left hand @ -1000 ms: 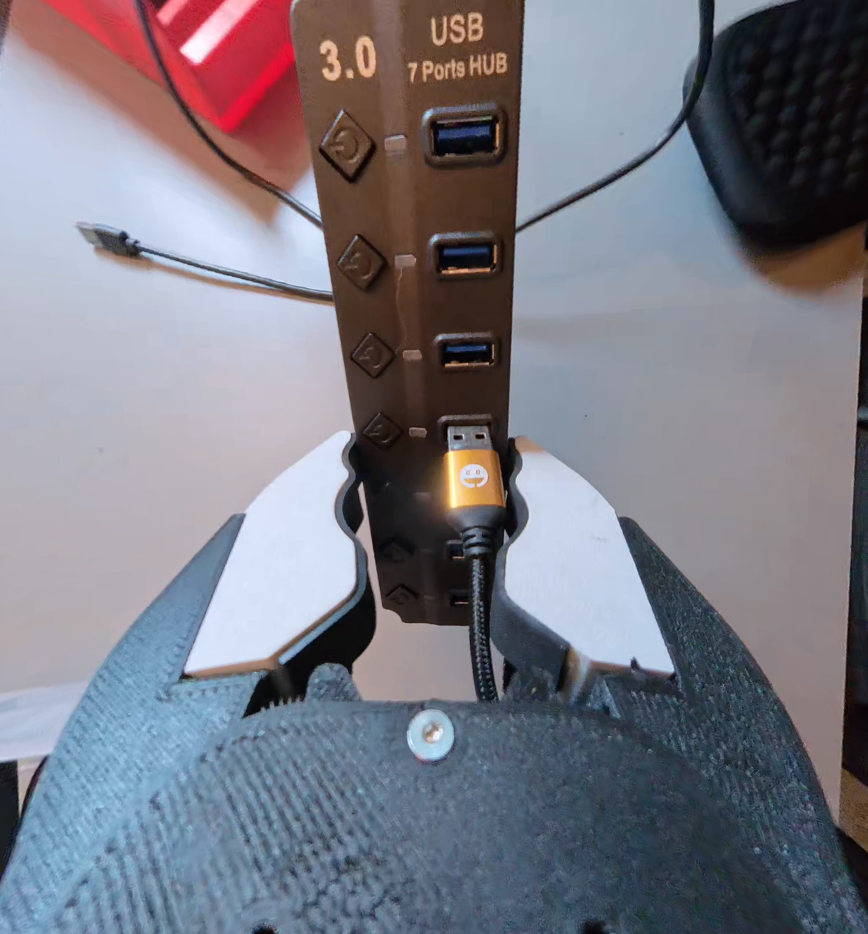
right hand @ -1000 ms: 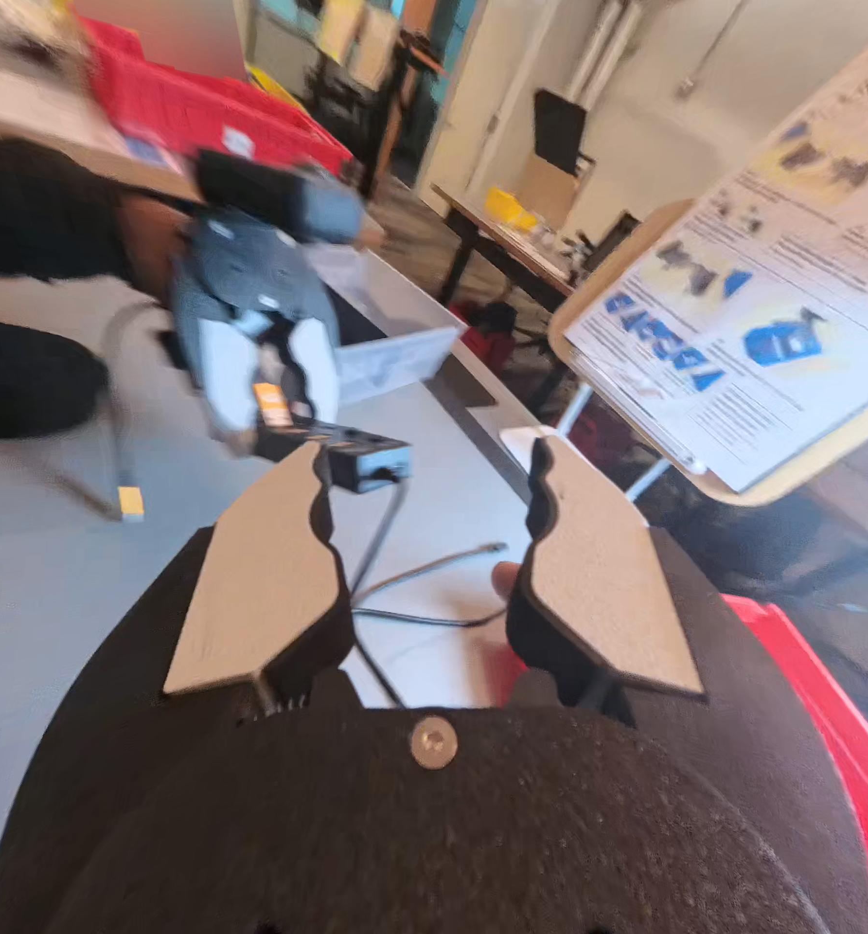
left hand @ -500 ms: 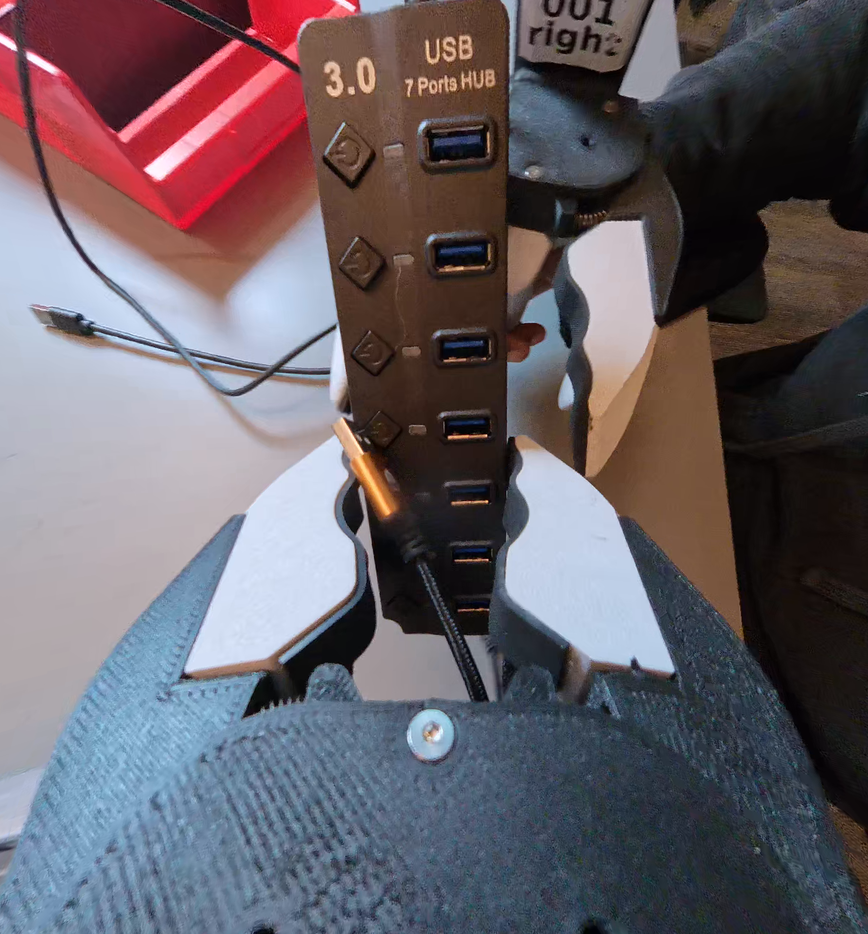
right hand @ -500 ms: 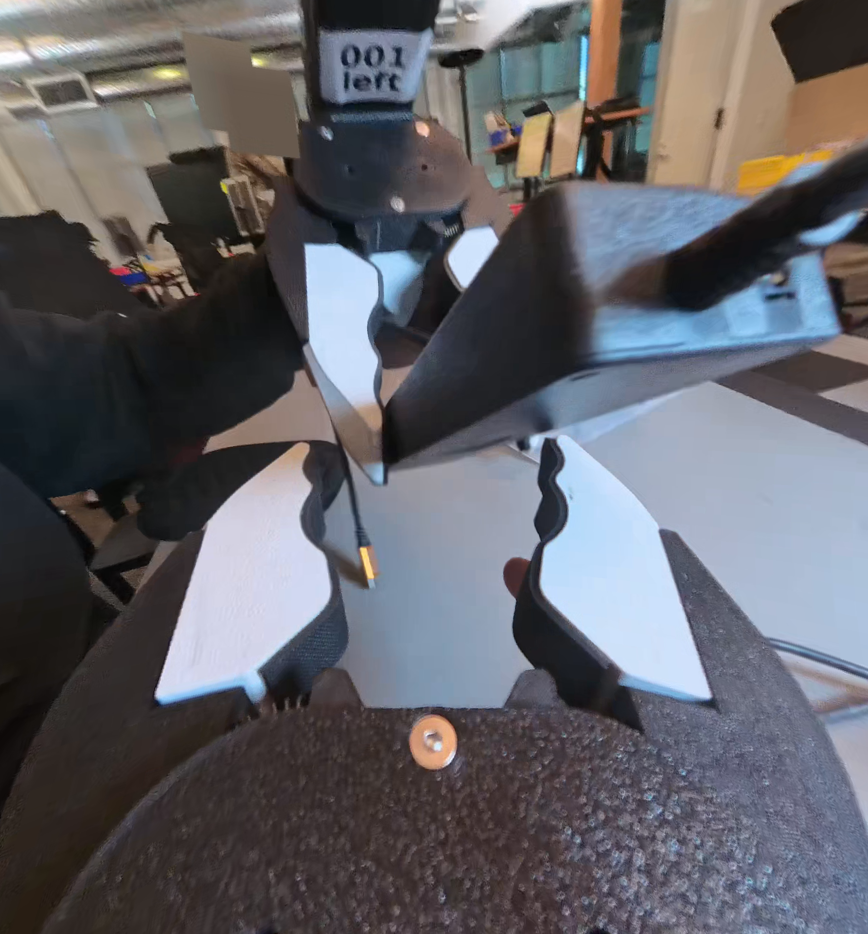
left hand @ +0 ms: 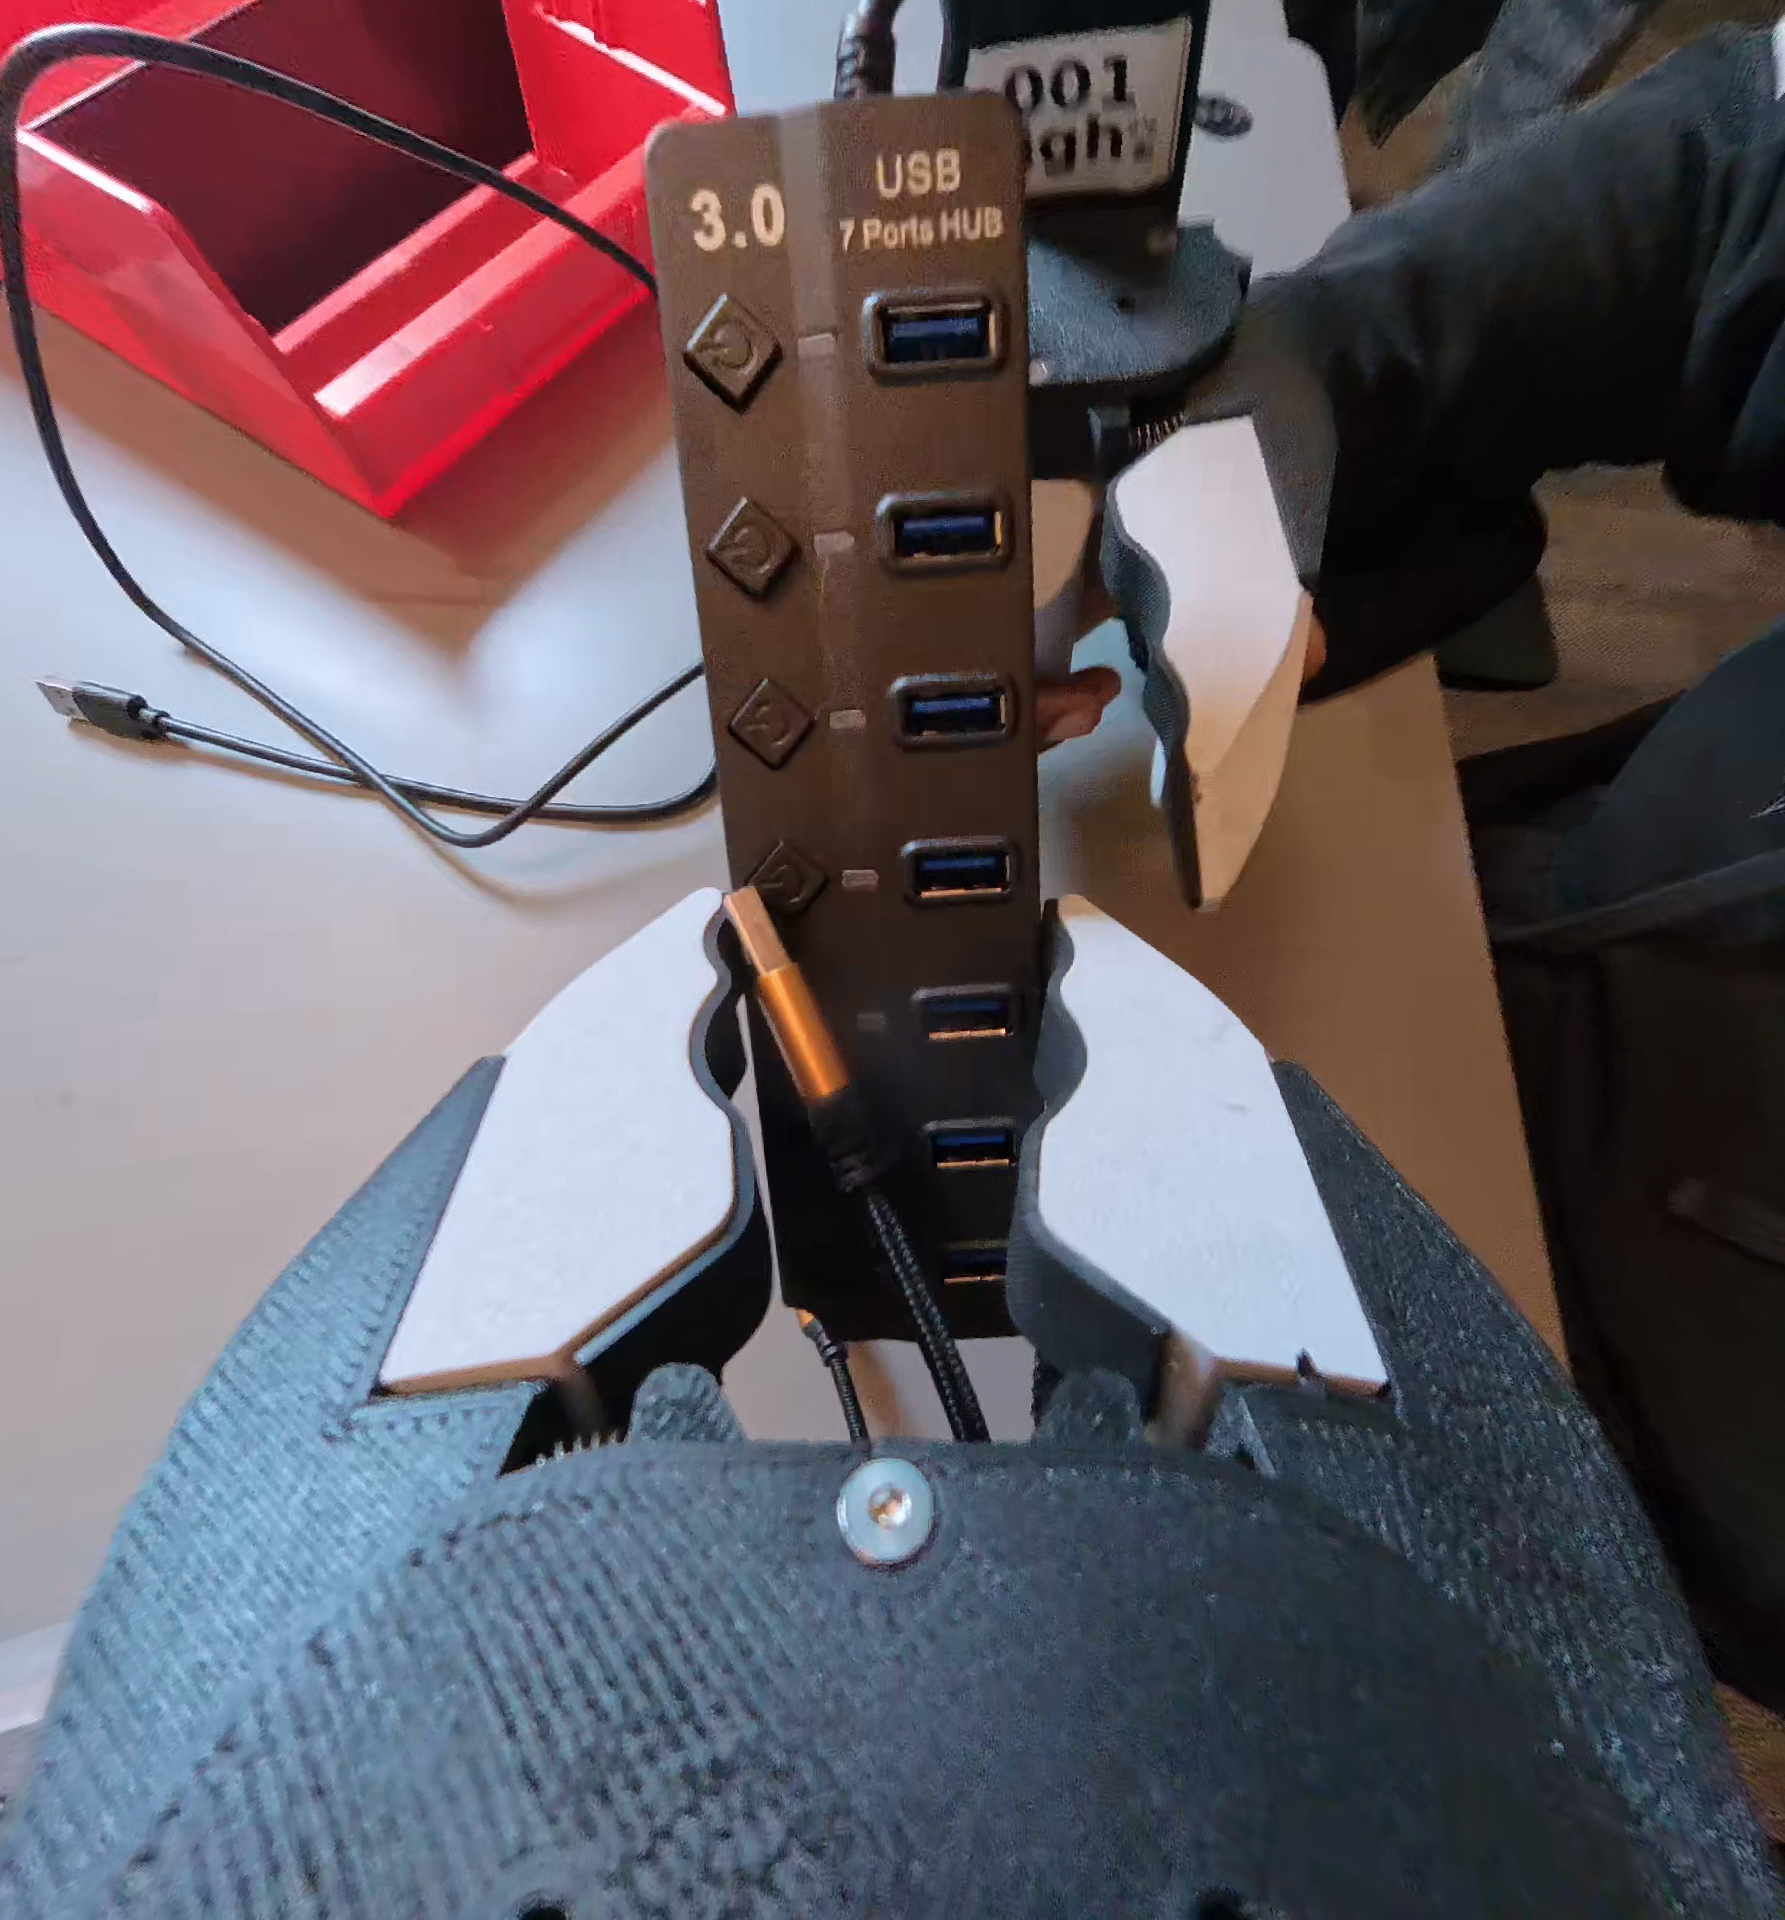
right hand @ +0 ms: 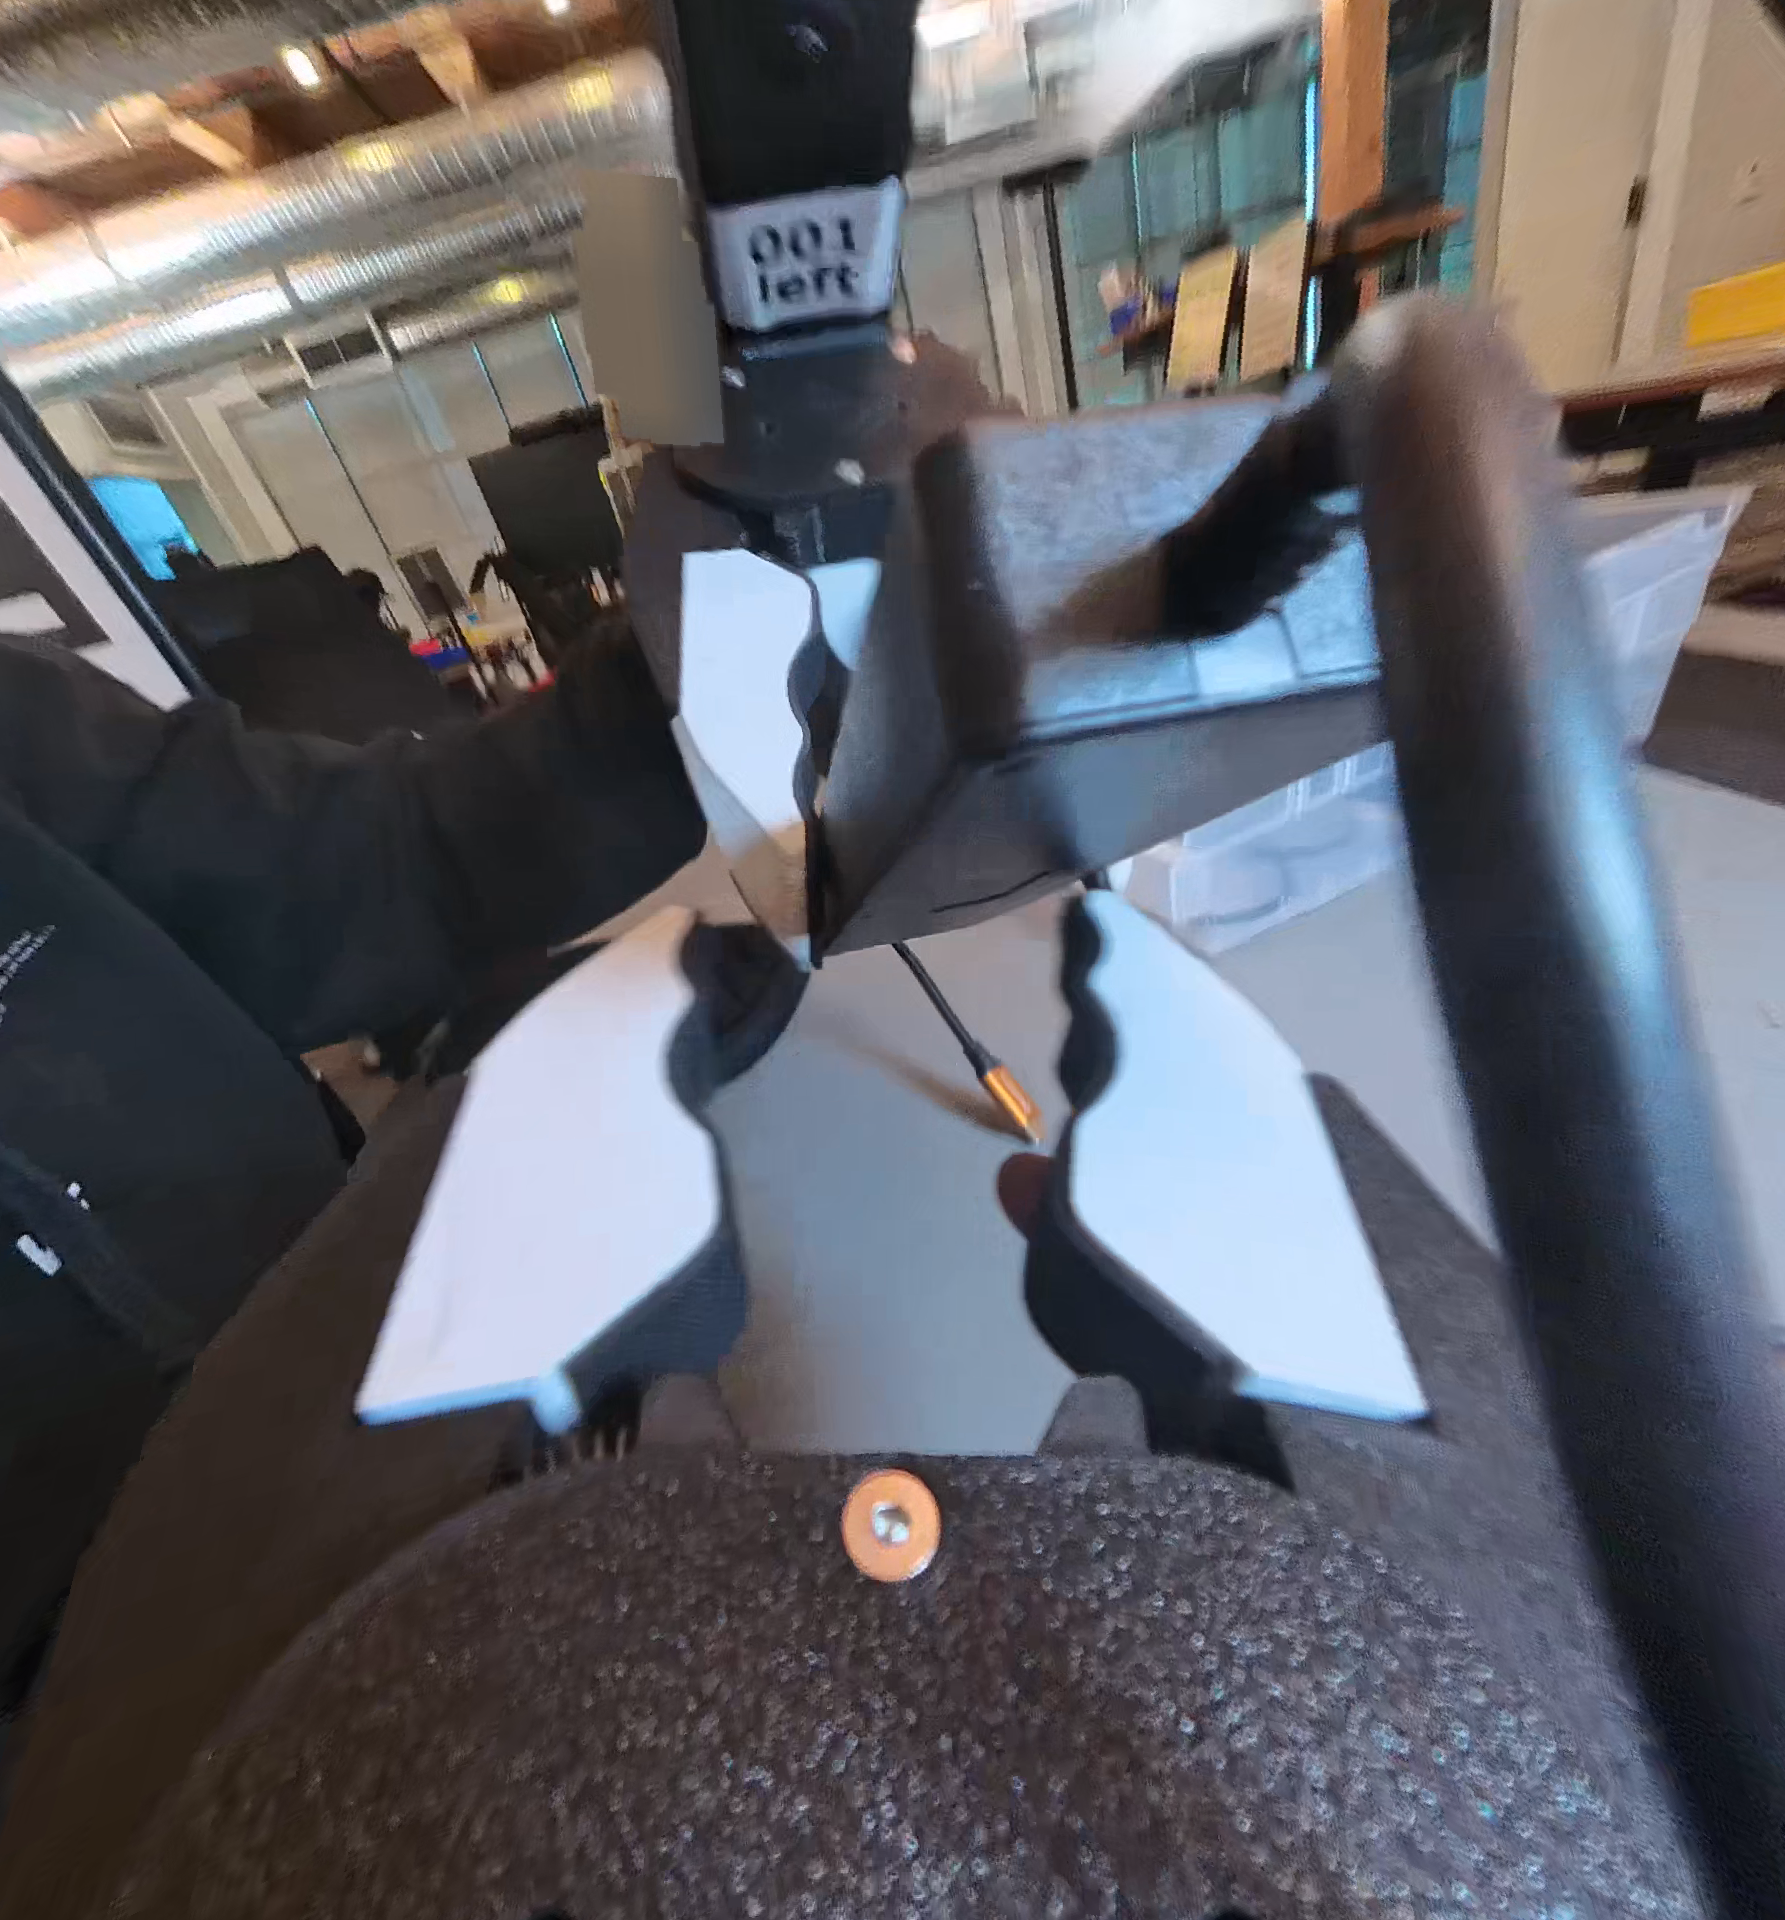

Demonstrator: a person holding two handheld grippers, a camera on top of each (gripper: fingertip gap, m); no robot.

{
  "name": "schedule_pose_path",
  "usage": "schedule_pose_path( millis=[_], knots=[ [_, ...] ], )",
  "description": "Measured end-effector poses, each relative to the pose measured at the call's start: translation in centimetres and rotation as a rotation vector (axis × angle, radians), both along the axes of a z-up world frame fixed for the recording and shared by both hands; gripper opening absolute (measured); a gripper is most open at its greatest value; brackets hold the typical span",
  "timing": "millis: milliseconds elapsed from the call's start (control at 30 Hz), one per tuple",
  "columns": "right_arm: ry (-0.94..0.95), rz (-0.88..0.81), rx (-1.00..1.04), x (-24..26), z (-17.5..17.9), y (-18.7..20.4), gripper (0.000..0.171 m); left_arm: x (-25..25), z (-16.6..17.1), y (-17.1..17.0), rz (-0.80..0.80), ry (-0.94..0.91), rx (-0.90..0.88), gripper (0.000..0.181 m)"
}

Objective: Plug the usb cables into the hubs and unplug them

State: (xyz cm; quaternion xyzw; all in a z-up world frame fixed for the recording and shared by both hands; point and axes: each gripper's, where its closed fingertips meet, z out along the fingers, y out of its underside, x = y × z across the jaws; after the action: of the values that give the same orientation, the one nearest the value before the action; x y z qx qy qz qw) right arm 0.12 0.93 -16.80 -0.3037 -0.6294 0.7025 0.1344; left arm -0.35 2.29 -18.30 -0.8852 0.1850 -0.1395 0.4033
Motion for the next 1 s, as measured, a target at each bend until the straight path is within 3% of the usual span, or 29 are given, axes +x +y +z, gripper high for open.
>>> schedule_pose_path(
  millis=[33,167,333,633,900,1000],
  knots=[
    [-0.007,0.002,0.012,-0.1,-0.1,0.0,0.074,0.2,-0.1,0.0,-0.007,0.012,0.012,0.055],
    [0.048,0.003,-0.041,0.0,0.9,0.0,0.075,1.4,-0.2,-0.1,-0.031,-0.029,0.035,0.055],
    [0.072,0.002,0.016,0.3,0.7,-0.4,0.062,3.0,-1.5,0.1,-0.071,0.003,0.027,0.055],
    [0.09,-0.026,0.082,0.6,0.9,0.3,0.063,2.8,-0.4,0.4,-0.074,0.033,0.153,0.052],
    [0.081,-0.088,0.148,0.5,-0.1,2.6,0.063,-2.2,7.0,-1.1,0.141,-0.053,0.48,0.039],
    [0.095,-0.114,0.161,0.2,0.2,3.0,0.063,-4.0,6.7,-2.3,0.202,-0.023,0.432,0.039]
  ],
)
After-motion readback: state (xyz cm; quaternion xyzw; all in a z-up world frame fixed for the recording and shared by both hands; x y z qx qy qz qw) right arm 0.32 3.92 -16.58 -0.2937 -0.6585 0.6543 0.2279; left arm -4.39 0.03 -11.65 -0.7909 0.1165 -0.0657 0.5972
